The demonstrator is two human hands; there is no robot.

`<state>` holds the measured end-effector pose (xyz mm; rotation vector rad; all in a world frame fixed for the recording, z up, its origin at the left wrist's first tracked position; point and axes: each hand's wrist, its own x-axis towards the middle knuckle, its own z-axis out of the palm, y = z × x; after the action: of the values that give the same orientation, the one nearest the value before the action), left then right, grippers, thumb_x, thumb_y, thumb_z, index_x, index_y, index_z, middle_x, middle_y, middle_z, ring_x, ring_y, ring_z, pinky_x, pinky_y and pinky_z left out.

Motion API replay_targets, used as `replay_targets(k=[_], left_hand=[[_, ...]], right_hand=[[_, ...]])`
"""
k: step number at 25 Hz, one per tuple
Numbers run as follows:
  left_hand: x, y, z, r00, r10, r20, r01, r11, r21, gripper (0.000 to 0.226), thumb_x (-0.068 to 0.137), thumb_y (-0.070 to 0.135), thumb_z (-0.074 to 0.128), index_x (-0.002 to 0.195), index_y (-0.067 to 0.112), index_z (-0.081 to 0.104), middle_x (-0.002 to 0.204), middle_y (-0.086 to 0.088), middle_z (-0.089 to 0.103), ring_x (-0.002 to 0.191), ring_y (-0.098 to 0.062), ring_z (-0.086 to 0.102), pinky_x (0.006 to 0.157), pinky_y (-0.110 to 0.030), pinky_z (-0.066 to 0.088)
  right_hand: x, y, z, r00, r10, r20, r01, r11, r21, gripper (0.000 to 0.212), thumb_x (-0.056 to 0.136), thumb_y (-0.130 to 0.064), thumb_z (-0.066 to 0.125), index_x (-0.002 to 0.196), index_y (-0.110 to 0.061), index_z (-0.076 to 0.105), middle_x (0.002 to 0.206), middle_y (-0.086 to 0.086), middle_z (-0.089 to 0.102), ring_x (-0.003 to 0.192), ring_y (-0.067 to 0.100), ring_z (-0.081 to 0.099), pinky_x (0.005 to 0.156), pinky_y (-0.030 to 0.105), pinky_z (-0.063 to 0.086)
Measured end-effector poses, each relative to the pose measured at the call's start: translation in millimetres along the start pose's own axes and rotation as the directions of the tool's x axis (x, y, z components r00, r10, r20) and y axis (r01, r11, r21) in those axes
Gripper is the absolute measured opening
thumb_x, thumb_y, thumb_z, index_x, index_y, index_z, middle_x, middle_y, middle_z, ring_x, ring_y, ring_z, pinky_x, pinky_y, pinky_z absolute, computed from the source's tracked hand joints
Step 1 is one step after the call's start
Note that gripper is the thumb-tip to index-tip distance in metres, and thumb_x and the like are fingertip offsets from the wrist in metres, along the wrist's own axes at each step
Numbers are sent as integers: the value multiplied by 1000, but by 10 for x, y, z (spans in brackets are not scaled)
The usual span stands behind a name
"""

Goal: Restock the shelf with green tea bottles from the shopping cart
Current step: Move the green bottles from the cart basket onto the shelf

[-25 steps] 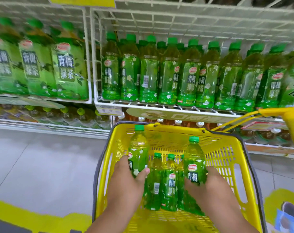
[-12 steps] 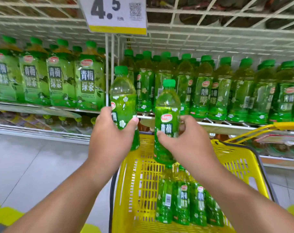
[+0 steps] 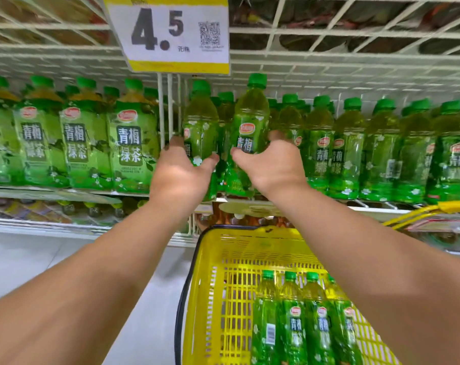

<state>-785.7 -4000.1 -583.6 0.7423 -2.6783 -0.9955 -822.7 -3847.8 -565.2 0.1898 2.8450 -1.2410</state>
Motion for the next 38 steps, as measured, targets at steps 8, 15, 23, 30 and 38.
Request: replay_targets(k=[8, 15, 23, 30, 38], left_hand=[[146, -19, 178, 998, 69, 6, -69, 987, 143, 81, 74, 59, 75, 131, 13, 43, 128, -15, 54, 105, -39, 60, 75, -43, 50], [187, -76, 232, 999, 42, 20, -46, 952, 304, 97, 71, 77, 62, 135, 8, 40, 132, -16, 52, 107, -38, 60, 76, -44, 52], [-141, -192, 161, 980, 195, 47, -200, 955, 218, 104, 80, 69, 61, 157, 17, 15, 147, -16, 35, 135, -34, 39, 97, -46, 46], [-742, -347, 105, 889, 449, 87, -440, 789, 429, 100, 83, 73, 48, 159, 24, 7, 165, -17, 3, 151, -35, 8, 119, -53, 21], [-1564, -488, 385, 876, 450, 173, -475, 744, 471, 95, 85, 78, 42, 159, 25, 13, 166, -12, 0, 153, -30, 3, 121, -52, 18]], right_hand=[[16, 93, 214, 999, -38, 38, 45, 982, -186, 75, 79, -64, 62, 133, -14, 50, 115, 10, 52, 95, 29, 63, 71, 31, 51], [58, 117, 276, 994, -81, 70, 96, 961, -257, 86, 84, -66, 57, 147, -13, 35, 138, 11, 37, 115, 32, 57, 84, 33, 48], [-121, 308, 58, 968, -225, 109, 240, 957, -160, 97, 83, -69, 56, 155, -15, 20, 147, 12, 38, 134, 26, 40, 103, 36, 41], [-623, 801, -211, 893, -427, 139, 449, 858, -249, 82, 94, -61, 42, 157, -16, 12, 164, 3, 10, 150, 16, 4, 119, 35, 18], [-1248, 1667, -435, 868, -426, 253, 494, 792, -359, 82, 94, -63, 37, 157, -17, 10, 165, 3, -2, 150, 16, -9, 121, 38, 14]])
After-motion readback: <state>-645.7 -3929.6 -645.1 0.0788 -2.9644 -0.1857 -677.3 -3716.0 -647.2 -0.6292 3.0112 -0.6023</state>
